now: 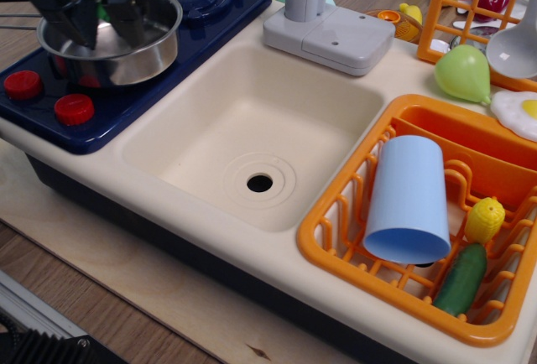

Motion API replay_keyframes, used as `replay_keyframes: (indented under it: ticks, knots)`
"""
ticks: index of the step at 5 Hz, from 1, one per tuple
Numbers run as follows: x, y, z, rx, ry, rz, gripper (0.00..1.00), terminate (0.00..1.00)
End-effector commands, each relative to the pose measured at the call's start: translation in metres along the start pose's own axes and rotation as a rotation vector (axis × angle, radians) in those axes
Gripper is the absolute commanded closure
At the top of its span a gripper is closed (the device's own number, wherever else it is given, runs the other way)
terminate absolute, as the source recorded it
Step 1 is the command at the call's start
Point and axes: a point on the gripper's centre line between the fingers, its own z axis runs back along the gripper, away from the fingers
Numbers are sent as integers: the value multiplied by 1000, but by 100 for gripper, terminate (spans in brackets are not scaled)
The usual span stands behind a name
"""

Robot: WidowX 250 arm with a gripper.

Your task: Put eggplant into pan

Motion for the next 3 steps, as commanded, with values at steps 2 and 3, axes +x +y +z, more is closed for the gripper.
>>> replay_keyframes:
  ticks: [2, 3]
  knots:
    - [4, 10, 1, 25, -5, 21, 0, 0]
    - [4, 10, 1, 25, -5, 21, 0, 100]
